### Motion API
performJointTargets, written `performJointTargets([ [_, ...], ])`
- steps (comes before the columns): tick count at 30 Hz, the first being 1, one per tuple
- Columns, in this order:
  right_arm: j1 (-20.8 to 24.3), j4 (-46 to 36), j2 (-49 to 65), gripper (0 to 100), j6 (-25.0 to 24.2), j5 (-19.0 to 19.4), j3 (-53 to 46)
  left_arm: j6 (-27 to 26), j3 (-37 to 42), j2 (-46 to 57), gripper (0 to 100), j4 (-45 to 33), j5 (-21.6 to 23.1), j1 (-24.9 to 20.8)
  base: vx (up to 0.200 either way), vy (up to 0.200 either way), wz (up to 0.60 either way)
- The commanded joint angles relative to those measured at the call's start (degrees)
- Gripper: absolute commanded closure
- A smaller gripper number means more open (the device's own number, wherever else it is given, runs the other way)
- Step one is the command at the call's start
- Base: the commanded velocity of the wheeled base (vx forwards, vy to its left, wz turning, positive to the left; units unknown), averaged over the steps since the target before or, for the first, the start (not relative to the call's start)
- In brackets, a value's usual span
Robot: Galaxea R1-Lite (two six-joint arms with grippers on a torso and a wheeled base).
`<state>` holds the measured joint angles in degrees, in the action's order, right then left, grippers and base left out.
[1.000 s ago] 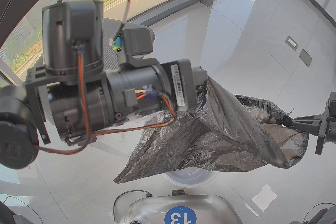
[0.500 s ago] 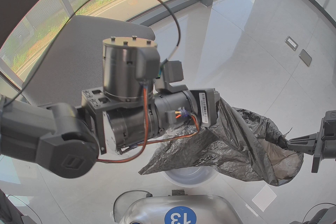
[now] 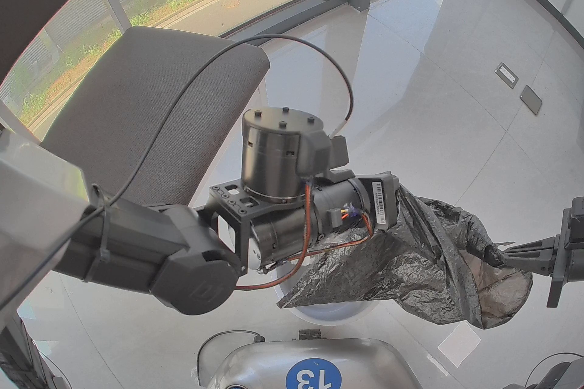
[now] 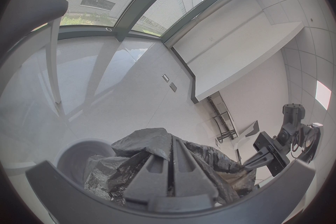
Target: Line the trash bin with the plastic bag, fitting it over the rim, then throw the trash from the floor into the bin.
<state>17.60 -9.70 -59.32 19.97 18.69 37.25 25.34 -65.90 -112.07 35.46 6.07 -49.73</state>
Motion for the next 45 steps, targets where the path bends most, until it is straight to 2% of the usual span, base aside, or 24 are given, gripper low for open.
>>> performJointTargets([
  [1, 1.6, -1.3, 3.5, 100, 0.0, 0.1, 1.6, 0.1, -2.5, -2.5, 100, -0.1, 0.1, 0.0, 0.000, 0.000, 0.00],
  [6, 3.3, -4.9, 5.5, 100, 0.0, 0.1, 4.5, 0.2, -4.1, -3.9, 100, 0.1, 0.1, 0.0, 0.000, 0.000, 0.00],
  [13, 3.6, -5.1, 5.7, 100, 0.0, 0.1, 3.4, 0.2, -5.2, -5.2, 100, 0.5, 0.0, 0.2, 0.000, 0.000, 0.00],
  [23, 4.6, -5.1, 5.3, 100, 0.0, 0.1, 2.4, 0.1, -4.5, -5.4, 100, 1.1, 0.1, 3.1, 0.000, 0.000, 0.00],
  [28, 4.4, -5.0, 5.2, 100, 0.0, 0.1, 1.9, 0.0, -0.4, -3.9, 100, 1.4, 0.1, 3.1, 0.000, 0.000, 0.00],
  [40, 1.7, -4.8, 5.6, 100, 0.0, 0.2, 2.3, 0.0, 2.2, -8.7, 100, 6.1, 1.5, 1.9, 0.000, 0.000, 0.00],
  [45, 1.5, -4.7, 5.6, 100, 0.0, 0.2, 2.6, -0.4, 7.7, -8.0, 100, 7.9, 3.1, 2.3, 0.000, 0.000, 0.00],
])
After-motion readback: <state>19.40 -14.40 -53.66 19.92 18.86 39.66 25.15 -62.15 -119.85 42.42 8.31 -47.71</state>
